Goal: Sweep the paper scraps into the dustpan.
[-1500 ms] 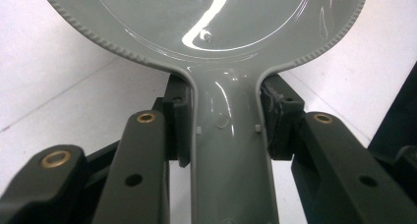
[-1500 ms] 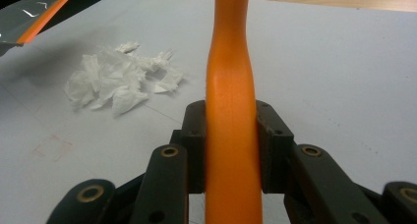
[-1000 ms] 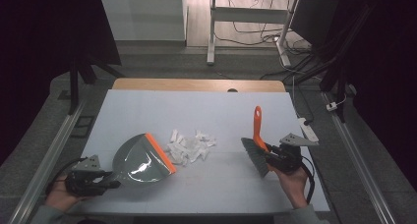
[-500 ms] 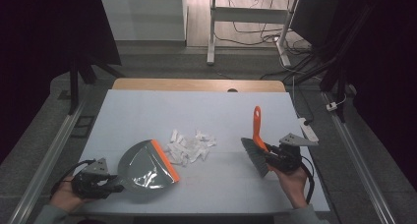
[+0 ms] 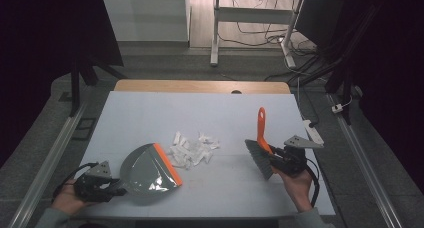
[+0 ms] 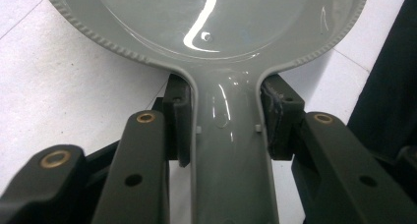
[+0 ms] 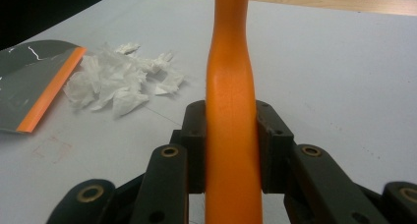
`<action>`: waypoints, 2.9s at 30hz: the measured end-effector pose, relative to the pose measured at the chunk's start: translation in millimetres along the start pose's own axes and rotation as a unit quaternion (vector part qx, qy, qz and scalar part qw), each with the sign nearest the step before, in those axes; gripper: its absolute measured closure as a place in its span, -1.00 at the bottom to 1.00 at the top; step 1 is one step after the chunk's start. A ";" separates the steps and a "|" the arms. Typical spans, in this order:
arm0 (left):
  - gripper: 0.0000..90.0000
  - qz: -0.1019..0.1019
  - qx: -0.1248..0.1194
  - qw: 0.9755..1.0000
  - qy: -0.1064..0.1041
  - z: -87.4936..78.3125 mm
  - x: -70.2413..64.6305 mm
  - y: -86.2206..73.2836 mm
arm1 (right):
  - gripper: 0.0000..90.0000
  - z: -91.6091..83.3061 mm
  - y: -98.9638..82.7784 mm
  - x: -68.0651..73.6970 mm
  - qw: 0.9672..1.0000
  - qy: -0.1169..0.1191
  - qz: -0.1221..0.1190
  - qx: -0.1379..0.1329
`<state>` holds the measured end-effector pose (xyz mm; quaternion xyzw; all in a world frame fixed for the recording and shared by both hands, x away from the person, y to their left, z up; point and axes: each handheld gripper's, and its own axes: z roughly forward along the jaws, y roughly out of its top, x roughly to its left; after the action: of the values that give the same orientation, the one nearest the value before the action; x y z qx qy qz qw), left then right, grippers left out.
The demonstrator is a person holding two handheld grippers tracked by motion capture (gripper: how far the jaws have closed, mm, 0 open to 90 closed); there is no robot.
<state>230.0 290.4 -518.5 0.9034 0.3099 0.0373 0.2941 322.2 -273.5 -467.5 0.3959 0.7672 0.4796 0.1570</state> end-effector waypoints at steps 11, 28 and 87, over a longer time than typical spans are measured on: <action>0.37 -0.003 0.000 1.000 0.000 2.0 0.0 0.7 | 0.57 8.6 11.9 5.2 1.000 0.008 -0.006 -0.006; 0.37 -0.014 0.001 1.000 -0.004 4.3 1.0 1.3 | 0.57 61.4 56.5 12.5 1.000 -0.002 -0.010 0.005; 0.37 -0.011 0.005 1.000 -0.015 9.0 1.3 2.4 | 0.57 178.0 77.3 60.3 0.997 0.001 -0.031 0.071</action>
<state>234.6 285.1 -524.8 0.9018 0.3159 0.0183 0.2945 429.6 -101.4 -480.0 0.3814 0.8116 0.4189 0.1426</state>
